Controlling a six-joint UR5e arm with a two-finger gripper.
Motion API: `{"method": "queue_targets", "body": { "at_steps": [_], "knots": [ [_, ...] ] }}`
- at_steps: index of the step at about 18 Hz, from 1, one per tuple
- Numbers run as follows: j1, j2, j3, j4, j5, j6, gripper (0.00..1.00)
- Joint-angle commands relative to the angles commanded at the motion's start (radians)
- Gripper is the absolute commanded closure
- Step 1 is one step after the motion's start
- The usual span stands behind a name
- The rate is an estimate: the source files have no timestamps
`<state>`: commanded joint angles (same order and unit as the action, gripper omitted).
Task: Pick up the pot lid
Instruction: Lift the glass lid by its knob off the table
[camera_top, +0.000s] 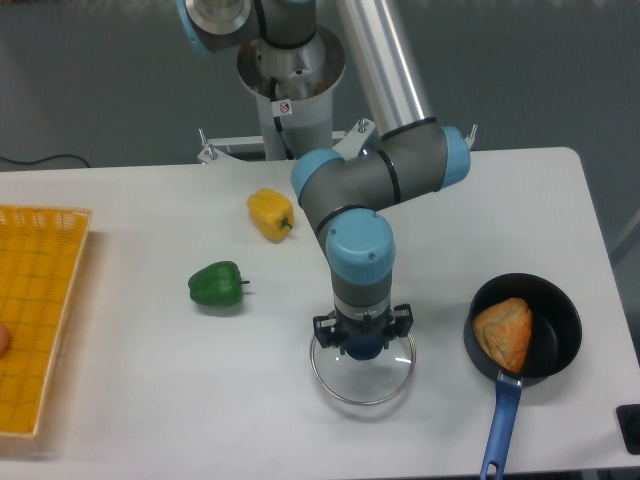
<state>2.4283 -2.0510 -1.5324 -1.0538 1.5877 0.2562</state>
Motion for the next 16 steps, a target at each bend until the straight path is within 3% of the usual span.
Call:
{"method": "queue_targets", "body": {
  "at_steps": [16],
  "knots": [
    [0.011, 0.026, 0.005, -0.029, 0.000, 0.014, 0.37]
  ]
}}
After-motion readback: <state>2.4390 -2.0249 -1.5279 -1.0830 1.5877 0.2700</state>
